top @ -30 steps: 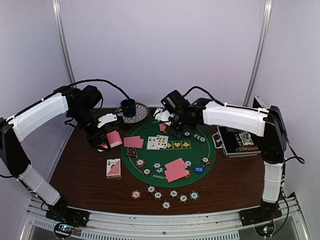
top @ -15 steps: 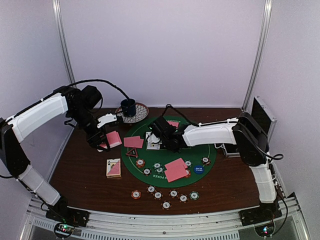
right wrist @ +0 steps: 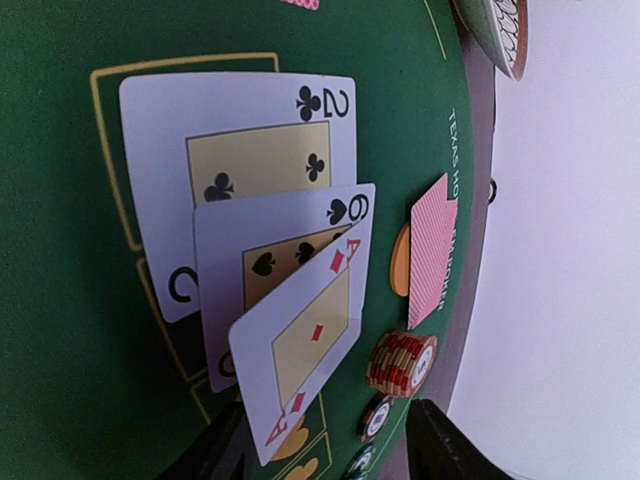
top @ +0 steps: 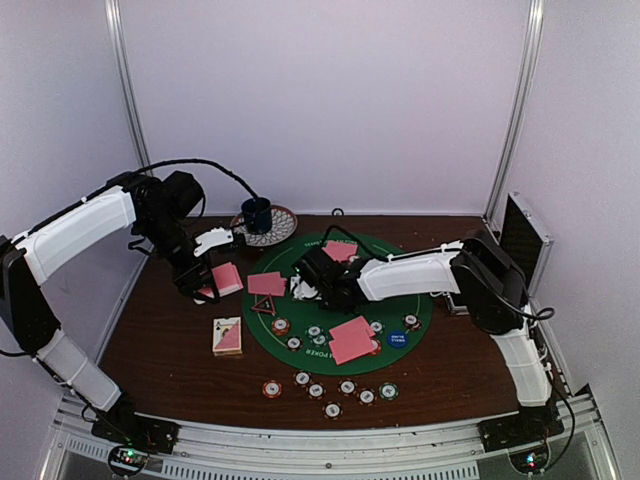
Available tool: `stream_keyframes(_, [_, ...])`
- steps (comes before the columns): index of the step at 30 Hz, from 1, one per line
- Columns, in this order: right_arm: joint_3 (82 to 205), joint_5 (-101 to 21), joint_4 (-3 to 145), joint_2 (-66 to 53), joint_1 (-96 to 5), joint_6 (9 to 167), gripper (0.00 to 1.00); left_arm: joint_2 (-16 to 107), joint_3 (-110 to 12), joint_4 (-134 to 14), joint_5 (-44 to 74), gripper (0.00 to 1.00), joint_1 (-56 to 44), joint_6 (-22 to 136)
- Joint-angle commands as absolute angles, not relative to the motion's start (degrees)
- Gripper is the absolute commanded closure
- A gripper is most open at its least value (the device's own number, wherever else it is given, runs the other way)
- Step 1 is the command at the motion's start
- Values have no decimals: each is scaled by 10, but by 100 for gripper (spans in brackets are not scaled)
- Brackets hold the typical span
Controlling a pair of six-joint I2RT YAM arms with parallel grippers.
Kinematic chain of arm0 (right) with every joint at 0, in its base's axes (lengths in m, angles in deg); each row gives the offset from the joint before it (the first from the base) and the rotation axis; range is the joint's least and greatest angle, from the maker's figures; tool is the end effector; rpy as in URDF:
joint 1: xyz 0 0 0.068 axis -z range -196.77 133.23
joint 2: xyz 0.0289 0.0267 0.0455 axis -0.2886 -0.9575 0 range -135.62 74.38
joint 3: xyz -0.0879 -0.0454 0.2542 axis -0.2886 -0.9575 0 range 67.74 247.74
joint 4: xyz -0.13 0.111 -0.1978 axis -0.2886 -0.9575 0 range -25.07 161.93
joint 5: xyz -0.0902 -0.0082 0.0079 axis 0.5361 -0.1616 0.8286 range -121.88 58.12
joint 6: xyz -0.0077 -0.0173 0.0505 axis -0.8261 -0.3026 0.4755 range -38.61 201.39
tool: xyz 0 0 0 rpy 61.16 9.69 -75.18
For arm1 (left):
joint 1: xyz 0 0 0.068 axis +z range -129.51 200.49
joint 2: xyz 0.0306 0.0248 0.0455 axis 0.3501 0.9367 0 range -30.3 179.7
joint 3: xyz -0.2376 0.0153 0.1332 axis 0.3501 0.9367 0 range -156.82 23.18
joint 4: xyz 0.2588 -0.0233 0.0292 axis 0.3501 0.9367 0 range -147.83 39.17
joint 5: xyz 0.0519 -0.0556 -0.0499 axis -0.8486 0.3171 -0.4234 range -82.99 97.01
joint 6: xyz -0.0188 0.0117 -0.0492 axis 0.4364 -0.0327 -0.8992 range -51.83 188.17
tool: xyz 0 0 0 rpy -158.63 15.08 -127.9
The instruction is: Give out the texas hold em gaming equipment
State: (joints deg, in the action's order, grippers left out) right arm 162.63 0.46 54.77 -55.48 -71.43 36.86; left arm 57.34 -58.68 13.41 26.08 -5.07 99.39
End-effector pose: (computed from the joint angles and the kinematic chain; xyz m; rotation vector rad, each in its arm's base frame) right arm 0.2980 0.3872 0.1427 -1.6532 1.7171 -0.6131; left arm 0.2504 -0.1327 0.3073 1.4100 2.4937 -0.4642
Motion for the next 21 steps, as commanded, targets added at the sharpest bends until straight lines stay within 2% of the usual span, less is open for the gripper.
stream_keyframes(1, [1635, -9, 528, -524, -721, 394, 37, 559, -595, 138, 271, 100, -49, 998])
stream_keyframes(4, [1632, -11, 524, -507, -721, 402, 23, 558, -597, 140, 270, 100, -49, 1000])
stream_keyframes(6, [1632, -4, 526, -498, -722, 415, 4, 558, -596, 141, 269, 100, -49, 1001])
stream_keyframes(7, [1633, -1, 527, -491, -722, 425, 1, 558, -596, 141, 269, 100, -49, 1002])
stream_keyframes(13, [1634, 51, 567, -455, -721, 516, 0, 560, -600, 141, 270, 100, -49, 1002])
stream_keyframes(15, [1662, 60, 532, -451, -716, 572, 0, 561, -603, 141, 270, 100, -49, 1002])
stream_keyframes(18, [1718, 28, 454, -446, -707, 664, 1, 563, -607, 142, 270, 100, -49, 1002])
stream_keyframes(21, [1703, -15, 461, -404, -707, 717, 0, 565, -610, 143, 271, 100, -49, 1002])
